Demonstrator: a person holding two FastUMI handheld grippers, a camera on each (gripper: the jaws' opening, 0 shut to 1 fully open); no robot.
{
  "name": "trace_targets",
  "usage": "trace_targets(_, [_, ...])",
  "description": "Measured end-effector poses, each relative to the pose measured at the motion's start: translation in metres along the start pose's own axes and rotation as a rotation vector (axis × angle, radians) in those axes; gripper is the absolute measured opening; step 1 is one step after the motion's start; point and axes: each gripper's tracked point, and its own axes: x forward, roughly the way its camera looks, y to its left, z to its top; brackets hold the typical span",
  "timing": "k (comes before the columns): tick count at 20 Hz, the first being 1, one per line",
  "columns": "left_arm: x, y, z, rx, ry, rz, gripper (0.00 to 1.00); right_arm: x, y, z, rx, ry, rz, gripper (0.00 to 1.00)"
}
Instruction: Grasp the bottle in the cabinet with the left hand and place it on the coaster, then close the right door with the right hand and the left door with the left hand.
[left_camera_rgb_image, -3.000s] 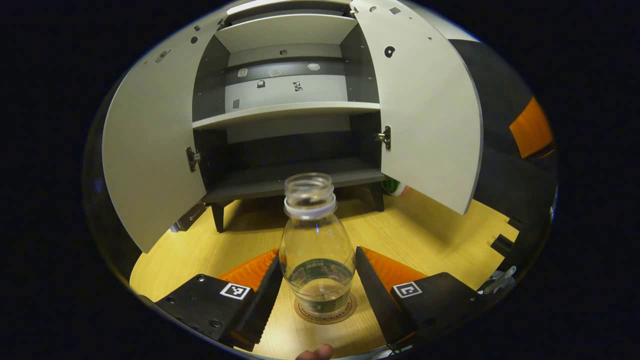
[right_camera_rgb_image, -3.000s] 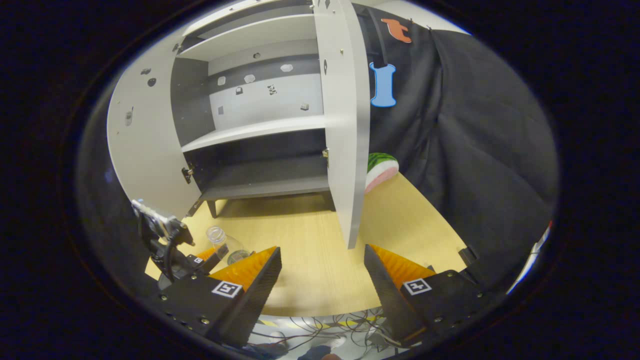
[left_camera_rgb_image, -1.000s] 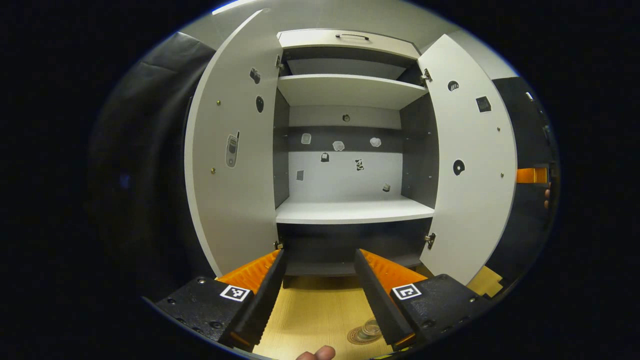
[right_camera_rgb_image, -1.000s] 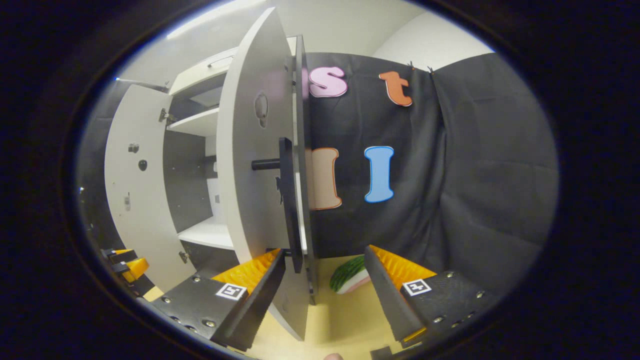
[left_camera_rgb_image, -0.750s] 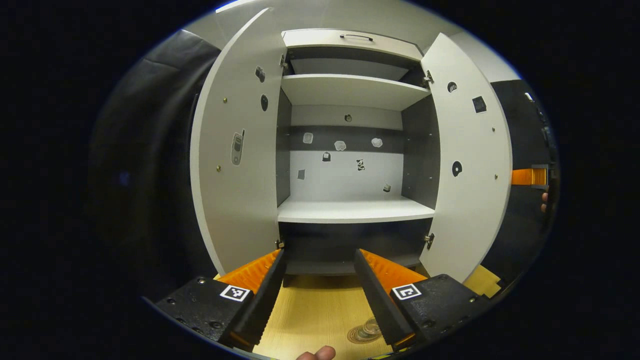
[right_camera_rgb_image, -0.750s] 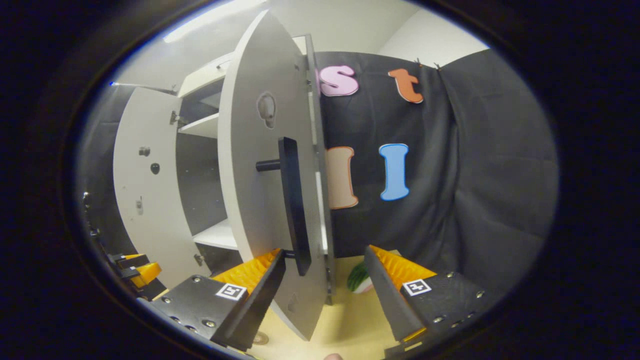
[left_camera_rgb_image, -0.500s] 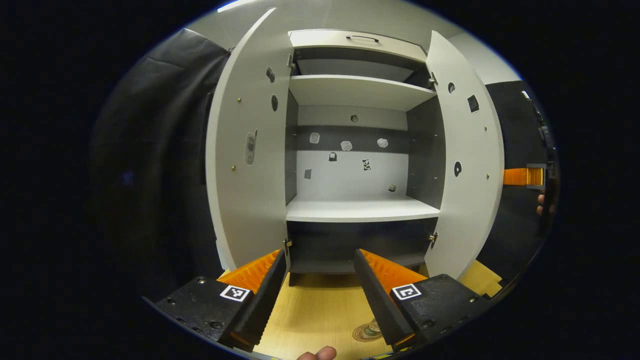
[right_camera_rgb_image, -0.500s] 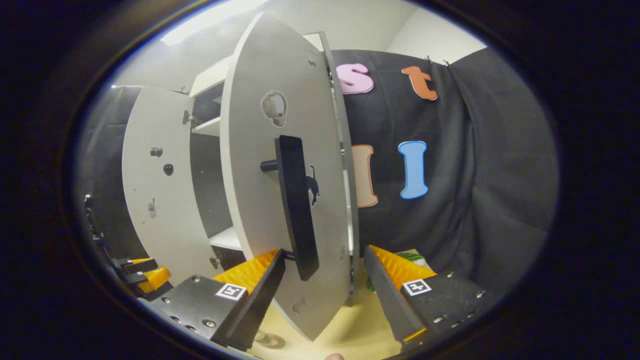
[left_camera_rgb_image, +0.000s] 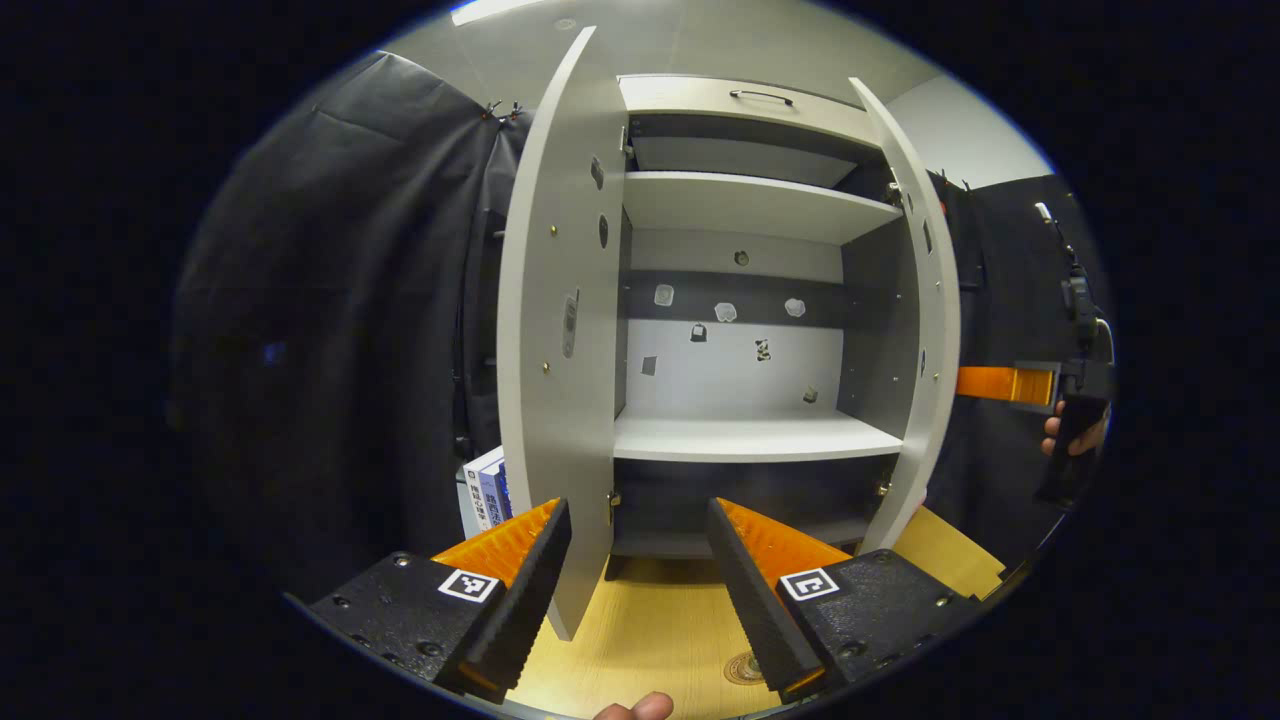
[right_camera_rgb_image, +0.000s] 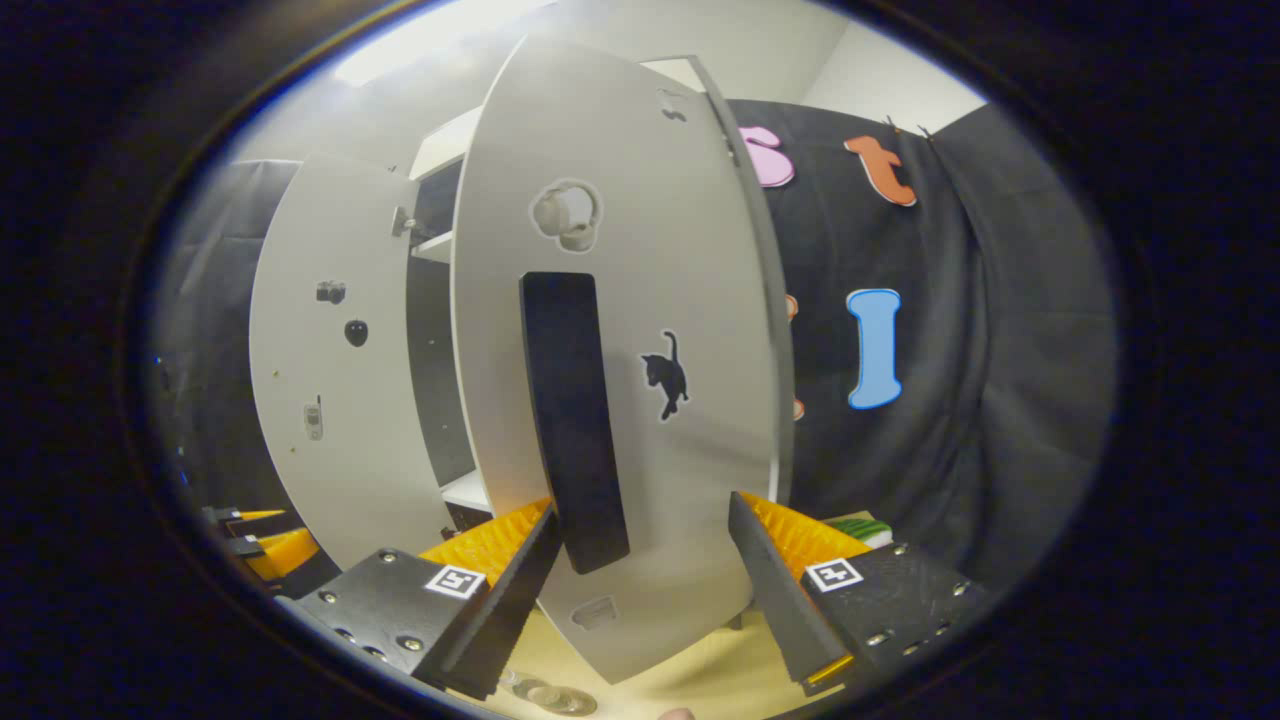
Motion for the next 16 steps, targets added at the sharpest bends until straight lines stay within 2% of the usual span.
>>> trace_targets(5, [-0.014,0.025,0.023,0.016,-0.032,0.035,0.87,0.044,0.031,0.001,-0.042,-0.022,-0.011,1.0])
trace_targets(6, [-0.016,0.031,0.026,0.005,-0.032,0.039,0.85,0.047,0.036,-0.002,-0.05,-0.03,-0.019,0.97])
trace_targets(7, [-0.018,0.038,0.027,-0.01,-0.031,0.048,0.85,0.051,0.039,-0.002,-0.051,-0.033,-0.024,1.0])
trace_targets(8, [-0.019,0.045,0.03,-0.022,-0.031,0.054,0.87,0.055,0.039,-0.003,-0.047,-0.036,-0.028,0.97])
trace_targets(10, [-0.022,0.061,0.032,-0.039,-0.033,0.071,0.87,0.062,0.041,-0.003,-0.042,-0.041,-0.031,1.0])
trace_targets(13, [-0.032,0.085,0.036,-0.039,-0.04,0.1,0.87,0.073,0.046,0.0,-0.07,-0.048,-0.051,1.0])
trace_targets(14, [-0.033,0.092,0.039,-0.038,-0.041,0.105,0.87,0.077,0.048,0.001,-0.082,-0.049,-0.059,0.97])
trace_targets(16, [-0.03,0.109,0.042,-0.04,-0.045,0.112,0.88,0.087,0.05,0.002,-0.088,-0.052,-0.075,1.0])
